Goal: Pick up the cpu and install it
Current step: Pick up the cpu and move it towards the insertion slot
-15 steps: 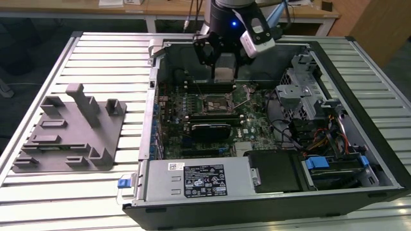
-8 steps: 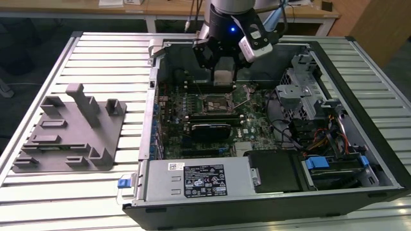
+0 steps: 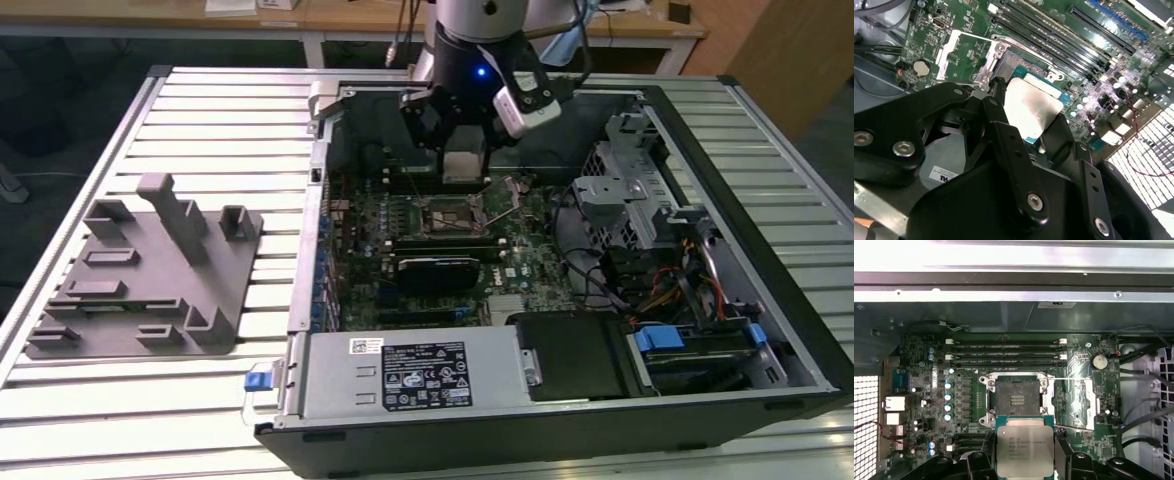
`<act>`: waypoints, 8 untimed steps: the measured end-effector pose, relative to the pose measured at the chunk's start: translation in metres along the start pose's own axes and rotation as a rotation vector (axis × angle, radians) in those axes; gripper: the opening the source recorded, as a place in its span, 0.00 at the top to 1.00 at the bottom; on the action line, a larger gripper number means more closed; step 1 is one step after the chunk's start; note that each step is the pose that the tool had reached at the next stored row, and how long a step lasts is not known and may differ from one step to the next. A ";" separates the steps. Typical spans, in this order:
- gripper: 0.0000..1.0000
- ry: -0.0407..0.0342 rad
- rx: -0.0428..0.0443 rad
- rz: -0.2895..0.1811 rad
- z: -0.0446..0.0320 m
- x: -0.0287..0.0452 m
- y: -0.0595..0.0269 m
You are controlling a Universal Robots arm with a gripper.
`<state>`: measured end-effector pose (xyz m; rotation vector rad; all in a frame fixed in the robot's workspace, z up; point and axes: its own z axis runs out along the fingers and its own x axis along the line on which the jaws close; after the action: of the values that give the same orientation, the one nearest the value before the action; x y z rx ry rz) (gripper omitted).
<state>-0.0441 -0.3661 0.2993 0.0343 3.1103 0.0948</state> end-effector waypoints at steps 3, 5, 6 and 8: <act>0.45 0.0004 0.0001 -0.004 0.0048 0.0002 0.0015; 0.45 0.0005 -0.0001 -0.007 0.0084 0.0003 0.0024; 0.45 0.0006 -0.0001 -0.009 0.0101 0.0003 0.0028; 0.45 0.0007 -0.0001 -0.011 0.0133 0.0005 0.0036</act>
<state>-0.0441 -0.3617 0.2862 0.0167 3.1109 0.0948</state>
